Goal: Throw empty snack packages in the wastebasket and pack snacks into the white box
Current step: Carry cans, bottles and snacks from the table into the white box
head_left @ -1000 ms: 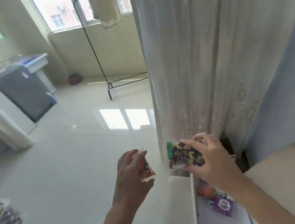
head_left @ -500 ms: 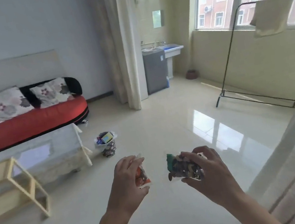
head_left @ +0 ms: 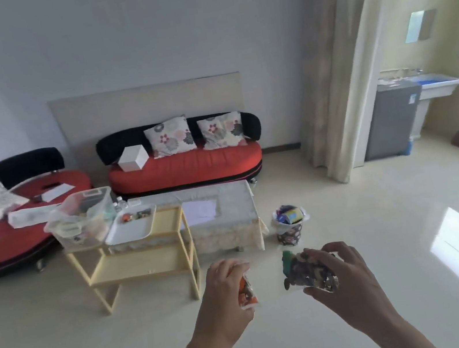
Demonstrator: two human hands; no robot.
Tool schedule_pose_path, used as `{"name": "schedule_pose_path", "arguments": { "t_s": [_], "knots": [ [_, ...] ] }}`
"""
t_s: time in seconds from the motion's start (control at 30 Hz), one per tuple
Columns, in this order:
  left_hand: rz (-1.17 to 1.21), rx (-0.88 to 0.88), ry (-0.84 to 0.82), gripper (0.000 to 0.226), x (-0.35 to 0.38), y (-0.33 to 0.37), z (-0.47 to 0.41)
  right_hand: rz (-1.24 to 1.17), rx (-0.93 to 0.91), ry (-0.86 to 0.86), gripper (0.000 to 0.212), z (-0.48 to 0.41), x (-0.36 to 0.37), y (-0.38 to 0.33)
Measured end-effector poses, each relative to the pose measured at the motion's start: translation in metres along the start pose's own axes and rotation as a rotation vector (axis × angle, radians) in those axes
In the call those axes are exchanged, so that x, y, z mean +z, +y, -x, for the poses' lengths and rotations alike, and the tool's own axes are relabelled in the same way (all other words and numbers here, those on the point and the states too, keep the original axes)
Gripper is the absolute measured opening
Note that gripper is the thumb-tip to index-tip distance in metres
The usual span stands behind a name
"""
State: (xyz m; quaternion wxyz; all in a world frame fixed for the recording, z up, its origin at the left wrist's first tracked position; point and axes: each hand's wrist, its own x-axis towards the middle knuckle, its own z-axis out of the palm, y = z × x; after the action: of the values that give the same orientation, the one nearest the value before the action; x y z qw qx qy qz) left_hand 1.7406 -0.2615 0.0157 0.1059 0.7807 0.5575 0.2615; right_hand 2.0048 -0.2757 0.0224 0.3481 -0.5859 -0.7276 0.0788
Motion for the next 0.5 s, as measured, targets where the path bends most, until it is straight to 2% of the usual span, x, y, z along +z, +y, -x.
{"name": "schedule_pose_path", "arguments": {
  "t_s": [0.23,0.5],
  "knots": [
    [-0.050,-0.135,0.071,0.073,-0.060,-0.111,-0.018,-0.040,-0.147,-0.081,0.072,-0.094,0.097,-0.075],
    [-0.071,-0.259,0.126,0.072,-0.069,-0.212,-0.057,-0.085,-0.245,-0.206,0.071,-0.190,0.203,-0.107]
  ]
}}
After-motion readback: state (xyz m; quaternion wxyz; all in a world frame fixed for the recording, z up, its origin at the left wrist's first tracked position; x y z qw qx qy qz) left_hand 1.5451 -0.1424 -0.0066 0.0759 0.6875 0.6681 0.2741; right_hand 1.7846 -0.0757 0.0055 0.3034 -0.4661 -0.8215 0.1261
